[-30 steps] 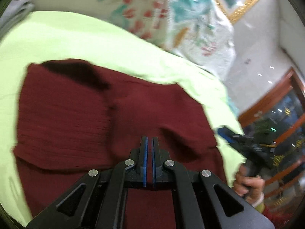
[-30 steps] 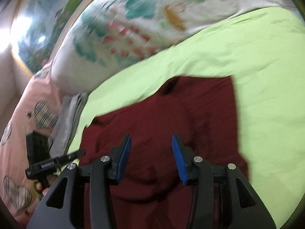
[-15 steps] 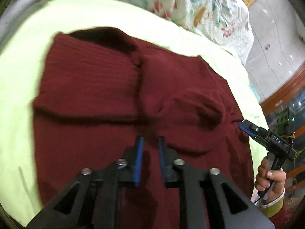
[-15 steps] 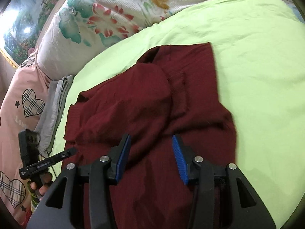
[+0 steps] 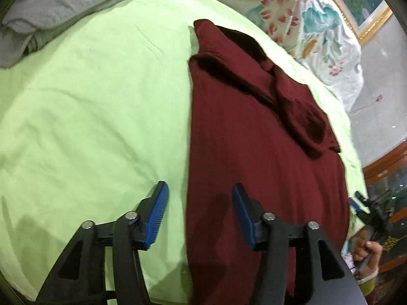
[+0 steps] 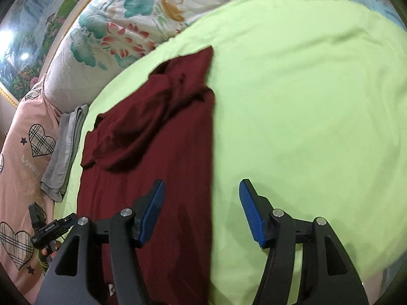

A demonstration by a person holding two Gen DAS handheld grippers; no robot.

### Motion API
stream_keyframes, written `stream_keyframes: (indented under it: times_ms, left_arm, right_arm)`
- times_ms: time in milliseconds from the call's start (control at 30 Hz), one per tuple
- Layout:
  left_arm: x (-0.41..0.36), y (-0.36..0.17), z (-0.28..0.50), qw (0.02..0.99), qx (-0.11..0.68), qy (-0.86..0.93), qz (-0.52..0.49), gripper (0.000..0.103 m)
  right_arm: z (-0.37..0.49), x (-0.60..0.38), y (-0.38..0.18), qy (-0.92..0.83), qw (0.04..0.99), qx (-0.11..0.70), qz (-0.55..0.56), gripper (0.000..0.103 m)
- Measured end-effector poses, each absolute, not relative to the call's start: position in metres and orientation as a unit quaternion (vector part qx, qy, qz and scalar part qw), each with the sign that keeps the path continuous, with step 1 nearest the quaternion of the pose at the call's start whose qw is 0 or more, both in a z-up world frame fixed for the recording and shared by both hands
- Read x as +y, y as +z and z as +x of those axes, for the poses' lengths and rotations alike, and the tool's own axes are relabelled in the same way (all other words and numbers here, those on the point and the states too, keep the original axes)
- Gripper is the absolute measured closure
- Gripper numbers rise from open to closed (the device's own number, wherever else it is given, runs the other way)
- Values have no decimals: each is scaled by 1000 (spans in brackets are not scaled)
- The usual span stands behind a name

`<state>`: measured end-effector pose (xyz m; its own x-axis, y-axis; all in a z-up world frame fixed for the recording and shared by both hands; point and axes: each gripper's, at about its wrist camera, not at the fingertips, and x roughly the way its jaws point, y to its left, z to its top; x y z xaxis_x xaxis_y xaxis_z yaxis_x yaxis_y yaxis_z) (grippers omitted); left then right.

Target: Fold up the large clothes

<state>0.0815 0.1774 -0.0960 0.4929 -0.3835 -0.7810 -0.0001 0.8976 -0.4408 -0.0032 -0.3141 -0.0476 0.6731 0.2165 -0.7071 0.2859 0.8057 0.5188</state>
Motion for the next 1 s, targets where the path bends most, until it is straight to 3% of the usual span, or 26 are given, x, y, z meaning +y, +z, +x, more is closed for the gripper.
stream_keyframes:
  times_ms: [200,333,700,767,833,867,900,967,1000]
  left_arm:
    - [153,-100,66,818,507,-192,-195,34]
    - [158,-105,42,809,503,-226,-204,34]
    - [148,-105,25,797,506,-258,-203,48]
    - [148,-108,26,796,507,-258,-206,53]
    - [148,-110,28,796,508,-253,-209,67]
    - [149,-111,28,797,509,-250,-208,85]
    - [150,-113,27,797,512,-245,-206,96]
    - [151,-116,26,798,512,-241,-207,96]
    - [149,-115,24,802,508,-237,-205,96]
  right_arm:
    - [-23,-286,-62,105,834,427,332,42]
    - [-41,-270,-67,158,827,431,323,42]
    - [-55,-258,-74,197,817,426,335,45]
    - [-57,-257,-75,196,816,427,335,57]
    - [-58,-260,-79,190,816,431,335,68]
    - [-59,-261,-80,188,816,431,336,73]
    - [-59,-262,-82,185,817,431,337,76]
    - [-59,-262,-84,176,820,429,335,94]
    - [-59,-261,-83,172,822,429,333,96]
